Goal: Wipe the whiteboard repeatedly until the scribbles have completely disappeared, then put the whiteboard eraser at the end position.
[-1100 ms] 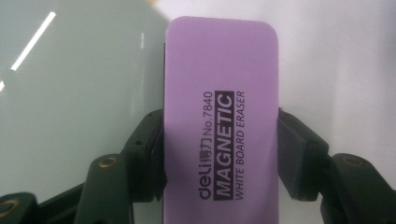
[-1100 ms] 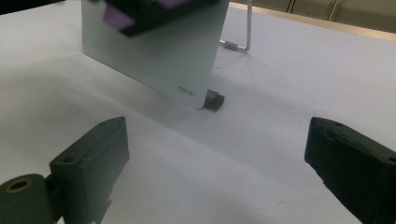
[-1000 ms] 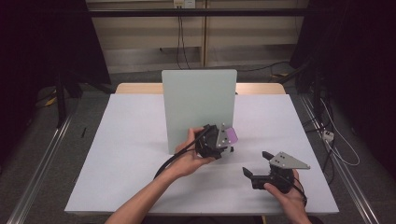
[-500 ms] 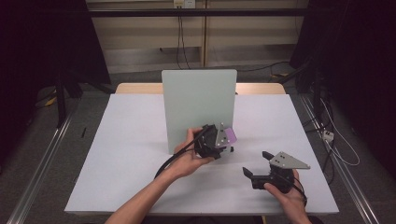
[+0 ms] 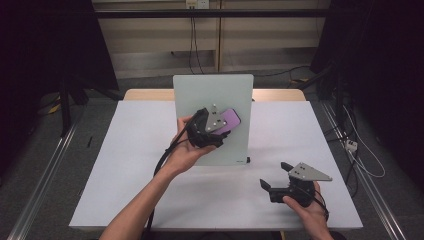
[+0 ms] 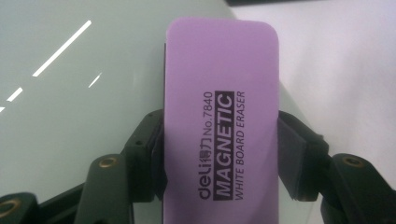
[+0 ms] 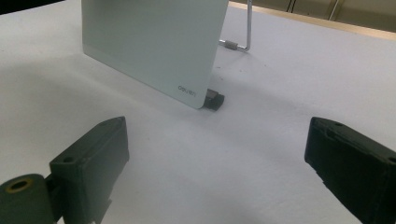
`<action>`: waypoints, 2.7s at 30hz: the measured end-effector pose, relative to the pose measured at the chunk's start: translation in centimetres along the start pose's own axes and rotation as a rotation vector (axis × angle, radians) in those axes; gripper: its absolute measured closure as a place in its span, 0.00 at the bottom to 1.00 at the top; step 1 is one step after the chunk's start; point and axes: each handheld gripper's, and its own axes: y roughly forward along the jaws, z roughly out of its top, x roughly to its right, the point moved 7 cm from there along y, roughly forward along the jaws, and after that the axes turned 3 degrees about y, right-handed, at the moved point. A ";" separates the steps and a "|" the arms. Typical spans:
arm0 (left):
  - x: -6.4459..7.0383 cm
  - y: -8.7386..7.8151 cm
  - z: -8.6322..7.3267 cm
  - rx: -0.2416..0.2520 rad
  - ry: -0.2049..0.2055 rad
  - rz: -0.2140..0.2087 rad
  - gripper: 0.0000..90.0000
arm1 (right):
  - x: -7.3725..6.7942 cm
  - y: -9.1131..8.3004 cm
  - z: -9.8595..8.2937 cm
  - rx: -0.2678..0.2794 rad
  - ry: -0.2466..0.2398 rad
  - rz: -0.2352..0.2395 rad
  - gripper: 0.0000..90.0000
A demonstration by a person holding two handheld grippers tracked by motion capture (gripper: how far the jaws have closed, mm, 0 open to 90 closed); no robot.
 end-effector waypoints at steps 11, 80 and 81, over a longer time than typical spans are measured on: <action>-2.8 -2.9 -1.0 0.051 -0.117 0.049 0.46 | 0.0 0.1 0.0 -0.005 0.005 -0.002 0.07; 4.0 -4.8 -8.1 -0.201 -0.097 -0.318 0.46 | -0.3 0.3 0.0 -0.004 0.004 0.026 0.07; 4.1 -4.7 -8.0 -0.203 -0.096 -0.318 0.46 | -0.3 0.3 0.0 -0.004 0.004 0.026 0.07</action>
